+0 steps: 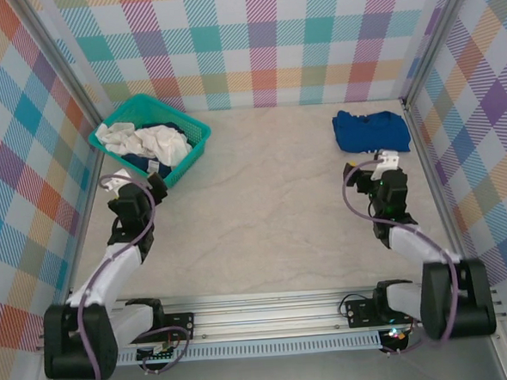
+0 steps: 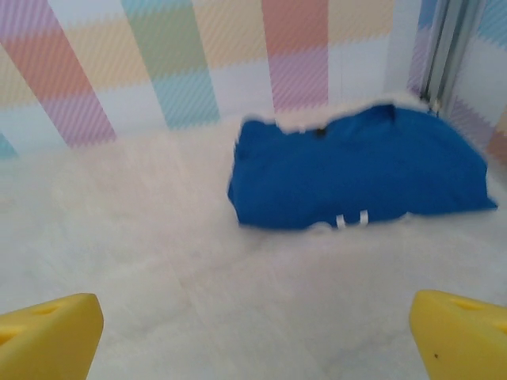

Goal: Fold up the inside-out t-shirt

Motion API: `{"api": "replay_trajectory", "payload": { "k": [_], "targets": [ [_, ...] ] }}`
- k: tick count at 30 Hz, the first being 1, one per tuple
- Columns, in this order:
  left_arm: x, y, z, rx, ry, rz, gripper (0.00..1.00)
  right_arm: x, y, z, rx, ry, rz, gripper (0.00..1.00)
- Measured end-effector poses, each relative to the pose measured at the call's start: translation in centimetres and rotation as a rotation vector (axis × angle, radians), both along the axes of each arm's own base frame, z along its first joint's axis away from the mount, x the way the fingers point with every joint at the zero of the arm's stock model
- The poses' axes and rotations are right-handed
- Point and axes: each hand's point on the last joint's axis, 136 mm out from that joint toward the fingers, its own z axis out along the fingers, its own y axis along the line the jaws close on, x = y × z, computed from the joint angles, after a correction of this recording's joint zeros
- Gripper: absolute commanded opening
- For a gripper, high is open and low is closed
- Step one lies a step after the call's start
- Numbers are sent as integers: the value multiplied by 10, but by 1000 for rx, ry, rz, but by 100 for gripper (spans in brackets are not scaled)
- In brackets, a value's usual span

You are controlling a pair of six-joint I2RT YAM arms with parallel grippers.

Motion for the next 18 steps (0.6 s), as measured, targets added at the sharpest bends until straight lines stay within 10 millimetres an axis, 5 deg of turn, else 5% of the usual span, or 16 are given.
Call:
{"api": "replay_trajectory", "payload": {
  "k": [2,4,9,13,18],
  "targets": [
    [-2,-5,18,-38,-32,-21,98,-5,11,22,50,-45,27,94],
    [8,-11,25,-54,-7,-48,98,-4,43,36,66,-39,111,96],
    [86,-27,32,-52,161,-121,96,-10,162,52,50,11,437,98],
    [145,-33,11,-35,295,-171,95,-11,176,30,74,91,477,99],
    [192,-32,-32,-13,452,-196,84,-12,180,7,95,172,480,100]
  ]
}}
